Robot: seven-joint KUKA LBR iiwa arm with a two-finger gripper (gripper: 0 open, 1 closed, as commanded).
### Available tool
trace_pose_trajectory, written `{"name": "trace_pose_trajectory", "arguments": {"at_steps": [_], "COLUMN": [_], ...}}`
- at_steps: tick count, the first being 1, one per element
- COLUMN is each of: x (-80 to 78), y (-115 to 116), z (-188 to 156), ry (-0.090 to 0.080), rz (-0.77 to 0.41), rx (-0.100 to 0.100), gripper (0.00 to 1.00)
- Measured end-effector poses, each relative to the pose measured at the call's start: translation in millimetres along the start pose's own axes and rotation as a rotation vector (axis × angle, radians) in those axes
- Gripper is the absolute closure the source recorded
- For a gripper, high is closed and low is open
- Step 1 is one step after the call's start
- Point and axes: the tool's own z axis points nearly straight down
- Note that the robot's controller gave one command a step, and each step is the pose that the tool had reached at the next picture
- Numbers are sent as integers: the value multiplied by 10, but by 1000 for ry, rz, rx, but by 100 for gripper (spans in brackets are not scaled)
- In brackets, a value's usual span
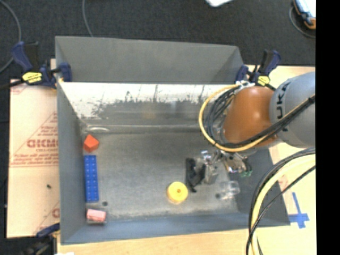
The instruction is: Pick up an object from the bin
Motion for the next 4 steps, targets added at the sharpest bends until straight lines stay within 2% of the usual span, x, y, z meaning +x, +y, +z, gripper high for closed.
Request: {"name": "trace_pose_trajectory", "arguments": {"at_steps": [1,2,3,4], "x": [-26,-7,-7,-86], "y": [-538,149,147,110], "z": [92,83,83,-856], "ry": [-12,-5,-4,-7], "rz": [0,-23,-24,-14], "rx": [9,0,1,1], "gripper": [100,100,100,100]}}
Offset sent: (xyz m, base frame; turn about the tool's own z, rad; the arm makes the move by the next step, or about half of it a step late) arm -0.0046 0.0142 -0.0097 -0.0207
